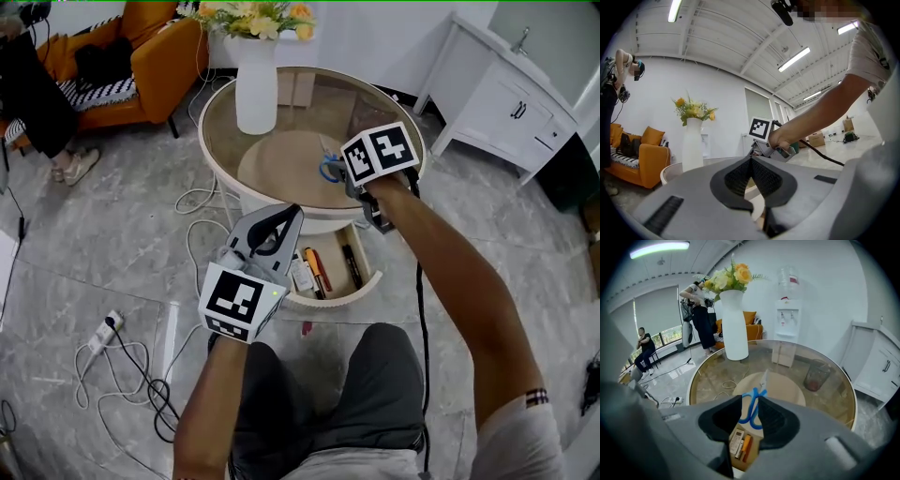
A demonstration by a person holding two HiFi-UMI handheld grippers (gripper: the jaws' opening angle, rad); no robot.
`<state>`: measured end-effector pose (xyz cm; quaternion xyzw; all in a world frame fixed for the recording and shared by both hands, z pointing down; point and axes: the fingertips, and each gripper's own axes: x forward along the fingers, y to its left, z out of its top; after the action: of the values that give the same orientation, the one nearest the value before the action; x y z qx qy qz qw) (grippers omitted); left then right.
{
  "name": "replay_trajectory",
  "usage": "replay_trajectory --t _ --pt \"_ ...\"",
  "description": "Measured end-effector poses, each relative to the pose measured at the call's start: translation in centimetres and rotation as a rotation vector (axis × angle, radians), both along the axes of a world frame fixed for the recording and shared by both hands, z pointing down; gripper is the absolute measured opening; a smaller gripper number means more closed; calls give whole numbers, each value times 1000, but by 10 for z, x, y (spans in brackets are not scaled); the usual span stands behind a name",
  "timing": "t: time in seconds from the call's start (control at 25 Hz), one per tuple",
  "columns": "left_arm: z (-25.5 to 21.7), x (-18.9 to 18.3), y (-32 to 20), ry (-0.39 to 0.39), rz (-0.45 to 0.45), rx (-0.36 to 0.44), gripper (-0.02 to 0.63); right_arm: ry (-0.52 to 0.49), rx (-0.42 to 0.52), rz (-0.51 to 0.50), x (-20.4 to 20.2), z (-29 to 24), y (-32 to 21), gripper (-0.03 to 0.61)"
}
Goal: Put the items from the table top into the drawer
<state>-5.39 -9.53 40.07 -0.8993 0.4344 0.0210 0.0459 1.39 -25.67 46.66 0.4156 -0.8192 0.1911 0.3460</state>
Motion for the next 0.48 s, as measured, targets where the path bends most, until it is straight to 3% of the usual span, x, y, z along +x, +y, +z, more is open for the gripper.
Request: replay_trajectory --t 0.48 --pt "8 -19 8 -21 -35 14 0 54 -47 65 11 20 -10 117"
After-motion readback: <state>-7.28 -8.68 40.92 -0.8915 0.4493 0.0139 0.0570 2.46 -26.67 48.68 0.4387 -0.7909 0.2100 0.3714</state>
